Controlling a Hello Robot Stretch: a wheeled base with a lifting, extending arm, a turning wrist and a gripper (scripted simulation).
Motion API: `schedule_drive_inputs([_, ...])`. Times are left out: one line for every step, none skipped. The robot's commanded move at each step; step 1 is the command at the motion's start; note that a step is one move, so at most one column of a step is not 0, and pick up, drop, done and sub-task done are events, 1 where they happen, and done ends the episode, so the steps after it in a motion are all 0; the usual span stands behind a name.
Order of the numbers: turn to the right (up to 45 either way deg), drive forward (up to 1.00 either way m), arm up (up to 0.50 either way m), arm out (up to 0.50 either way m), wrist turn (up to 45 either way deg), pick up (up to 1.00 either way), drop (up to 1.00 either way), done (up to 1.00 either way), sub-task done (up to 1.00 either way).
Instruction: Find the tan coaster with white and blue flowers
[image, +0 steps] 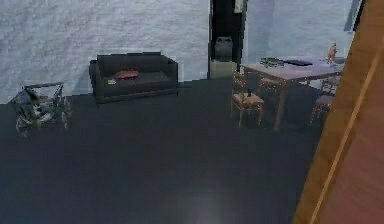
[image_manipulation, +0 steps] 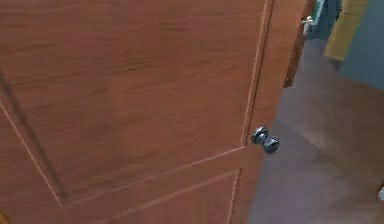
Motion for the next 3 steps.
schedule_drive_inputs([0.0,0.30,0.00,0.00,0.0,0.00,0.00,0.00,0.00])
schedule_drive_inputs([-45.0,0.00,0.00,0.00,0.0,0.00,0.00,0.00,0.00])
schedule_drive_inputs([-3.0,0.00,0.00,0.00,0.0,0.00,0.00,0.00,0.00])
